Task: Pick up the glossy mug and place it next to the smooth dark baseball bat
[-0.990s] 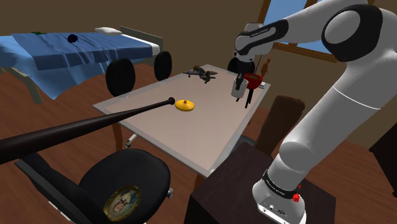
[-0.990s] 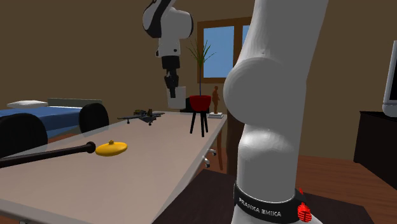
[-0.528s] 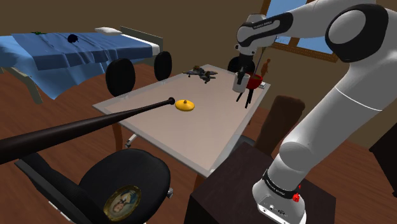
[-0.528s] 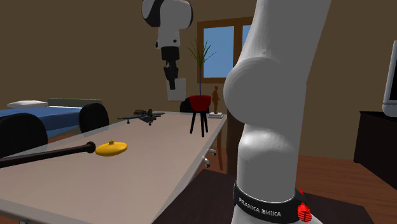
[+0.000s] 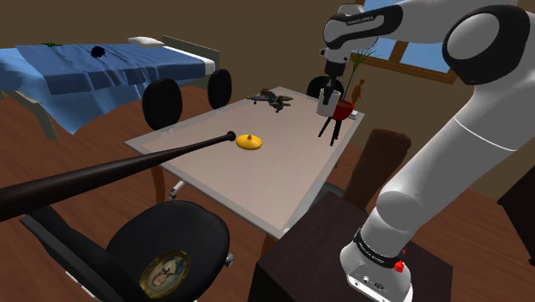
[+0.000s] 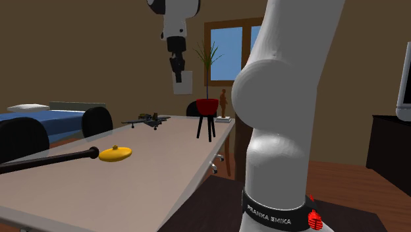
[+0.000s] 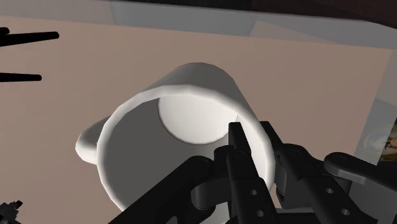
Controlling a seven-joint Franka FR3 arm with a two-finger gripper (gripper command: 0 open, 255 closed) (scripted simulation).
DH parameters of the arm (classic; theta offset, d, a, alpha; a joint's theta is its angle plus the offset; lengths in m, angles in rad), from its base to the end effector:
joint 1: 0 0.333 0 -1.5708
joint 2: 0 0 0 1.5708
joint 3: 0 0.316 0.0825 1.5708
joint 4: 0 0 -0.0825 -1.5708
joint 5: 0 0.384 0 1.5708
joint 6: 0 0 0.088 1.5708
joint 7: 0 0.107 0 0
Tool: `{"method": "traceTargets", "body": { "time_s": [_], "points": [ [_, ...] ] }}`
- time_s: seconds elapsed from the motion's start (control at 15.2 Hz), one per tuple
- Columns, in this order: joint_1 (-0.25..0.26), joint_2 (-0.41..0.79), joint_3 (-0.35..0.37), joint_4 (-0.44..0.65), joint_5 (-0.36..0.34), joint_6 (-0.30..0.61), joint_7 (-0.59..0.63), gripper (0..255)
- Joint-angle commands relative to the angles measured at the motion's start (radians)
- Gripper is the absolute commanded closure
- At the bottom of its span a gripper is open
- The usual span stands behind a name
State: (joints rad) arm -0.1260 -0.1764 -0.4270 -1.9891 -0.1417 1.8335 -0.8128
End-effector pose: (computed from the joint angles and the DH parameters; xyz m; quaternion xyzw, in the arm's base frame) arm 0.4237 -0.2885 0.5330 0.9881 0.1503 -0.0176 0.0270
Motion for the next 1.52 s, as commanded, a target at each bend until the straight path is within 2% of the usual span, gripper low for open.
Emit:
{"method": "traceTargets", "body": {
  "time_s": [0.0,0.79,1.45],
  "points": [
    [0.002,0.0,0.002,0.019,0.001,-0.019,0.001,255],
    [0.118,0.173,0.132,0.201,0.075,-0.057,0.222,255],
    [0.199,0.411,0.21,0.507,0.13,-0.14,0.374,255]
  ]
}}
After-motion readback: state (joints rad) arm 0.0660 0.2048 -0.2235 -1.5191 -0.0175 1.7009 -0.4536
